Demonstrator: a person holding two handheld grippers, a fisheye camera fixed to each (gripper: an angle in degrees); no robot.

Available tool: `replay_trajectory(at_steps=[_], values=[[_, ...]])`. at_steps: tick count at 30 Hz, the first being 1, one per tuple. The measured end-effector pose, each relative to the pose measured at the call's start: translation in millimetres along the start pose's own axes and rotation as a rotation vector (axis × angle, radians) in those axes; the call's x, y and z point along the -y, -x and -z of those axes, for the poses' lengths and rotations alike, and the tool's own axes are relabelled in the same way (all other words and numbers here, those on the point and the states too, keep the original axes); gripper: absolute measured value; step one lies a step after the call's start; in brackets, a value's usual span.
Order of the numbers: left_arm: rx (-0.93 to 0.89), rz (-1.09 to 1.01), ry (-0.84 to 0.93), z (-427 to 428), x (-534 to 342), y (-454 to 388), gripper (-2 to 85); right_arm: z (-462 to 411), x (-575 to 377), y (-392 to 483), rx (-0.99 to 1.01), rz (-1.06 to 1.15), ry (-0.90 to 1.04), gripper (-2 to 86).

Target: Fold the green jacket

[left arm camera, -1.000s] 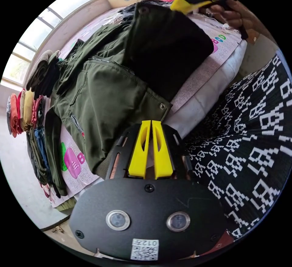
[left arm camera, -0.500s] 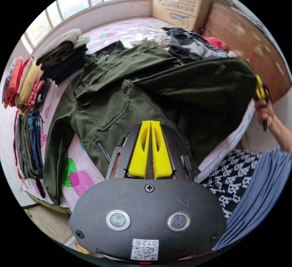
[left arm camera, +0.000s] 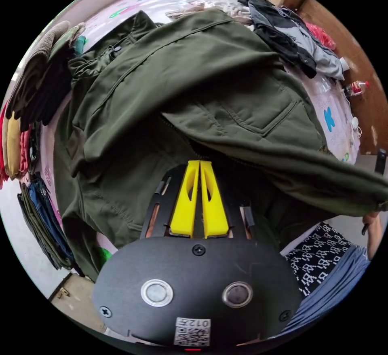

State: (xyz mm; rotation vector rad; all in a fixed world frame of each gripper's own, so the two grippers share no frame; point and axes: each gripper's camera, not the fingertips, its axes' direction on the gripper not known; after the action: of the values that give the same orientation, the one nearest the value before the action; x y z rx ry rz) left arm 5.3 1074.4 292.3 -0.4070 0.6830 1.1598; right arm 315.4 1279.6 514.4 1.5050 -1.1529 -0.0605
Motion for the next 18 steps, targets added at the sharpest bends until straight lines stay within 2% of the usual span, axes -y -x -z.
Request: replay_trajectory(at_steps=[4, 11, 13, 18], values=[[-0.140, 0.071, -0.089, 30.2, -22.8, 40.0, 0.3, -52.5, -11.2, -11.5, -0.082, 0.008, 0.241, 0.1], [-0.212, 0.160, -0.177, 55.6, -77.3, 84.3, 0.3, -158.2, -57.9, -48.2, -0.243, 0.012, 0.572, 0.2], [-0.208, 0.131, -0.201, 64.0, -92.2, 84.9, 0.4, -201.7, -82.7, -62.6, -0.389, 0.046, 0.721, 0.2], [-0.161, -0.006, -0.219, 73.4, -101.5, 65.3, 0.3, -288.2, -141.9, -94.1, -0.690, 0.180, 0.957, 0.5]])
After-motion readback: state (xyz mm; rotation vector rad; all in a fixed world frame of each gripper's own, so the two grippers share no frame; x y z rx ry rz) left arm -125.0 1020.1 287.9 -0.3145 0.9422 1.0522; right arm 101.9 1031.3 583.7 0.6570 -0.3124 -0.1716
